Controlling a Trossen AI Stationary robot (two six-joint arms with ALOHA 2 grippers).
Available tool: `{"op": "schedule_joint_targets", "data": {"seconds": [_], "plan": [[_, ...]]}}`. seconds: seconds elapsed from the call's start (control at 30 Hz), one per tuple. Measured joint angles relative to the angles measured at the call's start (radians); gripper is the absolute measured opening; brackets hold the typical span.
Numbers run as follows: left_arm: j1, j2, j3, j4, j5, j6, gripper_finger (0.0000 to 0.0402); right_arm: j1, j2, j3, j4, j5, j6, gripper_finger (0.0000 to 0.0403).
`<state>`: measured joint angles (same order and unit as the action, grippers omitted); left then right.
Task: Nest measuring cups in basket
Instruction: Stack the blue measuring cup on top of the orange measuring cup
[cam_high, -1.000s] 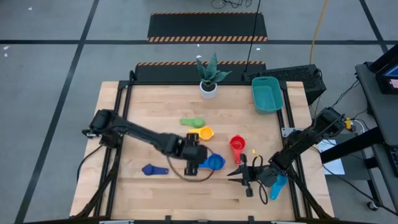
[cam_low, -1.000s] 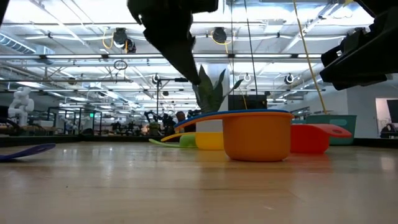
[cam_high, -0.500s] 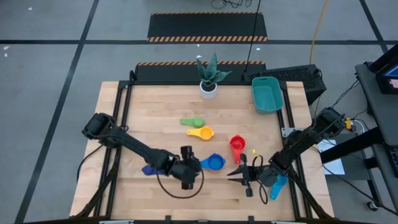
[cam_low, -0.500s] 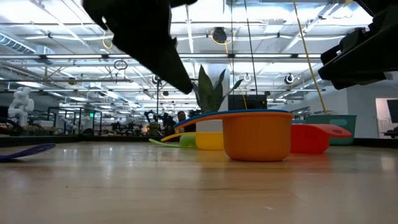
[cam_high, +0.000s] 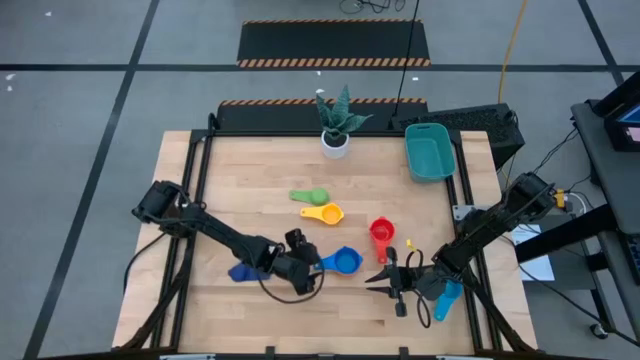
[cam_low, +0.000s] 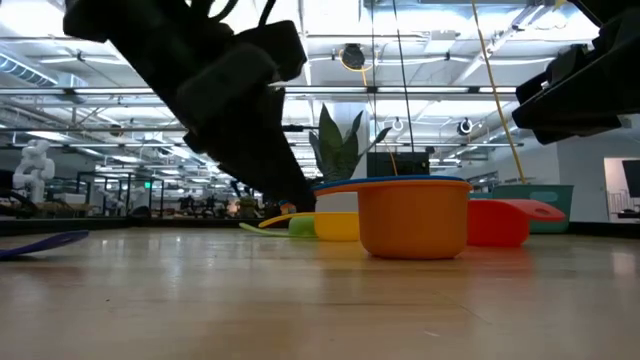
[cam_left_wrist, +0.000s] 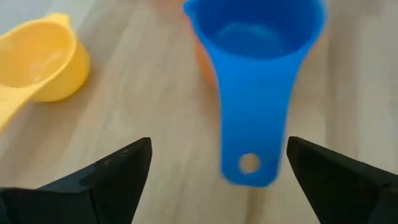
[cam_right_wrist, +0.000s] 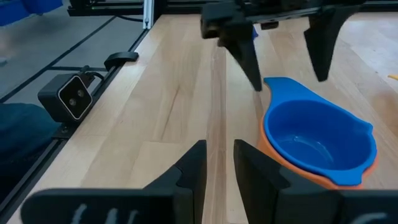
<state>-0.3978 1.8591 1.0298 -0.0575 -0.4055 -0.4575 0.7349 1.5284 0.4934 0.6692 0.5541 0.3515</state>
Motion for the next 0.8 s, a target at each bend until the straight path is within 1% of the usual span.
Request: {"op": "schedule_joint_targets", "data": {"seconds": [0.13,0.23,0.57,0.67,0.8], "plan": [[0.015,0.0,-0.046,0.13,0.074,0.025,0.0353,0.0,0.0,0.0,-0.001,0.0,0.0,0.0072],[0.026,0.0,-0.078,0.196,0.087,0.045,0.0332,0.0,0.0,0.0,0.0,0.0,-0.001,0.0072],[0.04,0.0,-0.096,0.215,0.094,0.064,0.0247,0.0,0.0,0.0,-0.001,0.001,-0.004,0.0072],[0.039,0.0,-0.096,0.218,0.094,0.067,0.0234,0.0,0.0,0.0,0.0,0.002,-0.004,0.0072],[0.039,0.0,-0.096,0.218,0.094,0.067,0.023,0.0,0.0,0.0,0.0,0.002,-0.004,0.0072]]}}
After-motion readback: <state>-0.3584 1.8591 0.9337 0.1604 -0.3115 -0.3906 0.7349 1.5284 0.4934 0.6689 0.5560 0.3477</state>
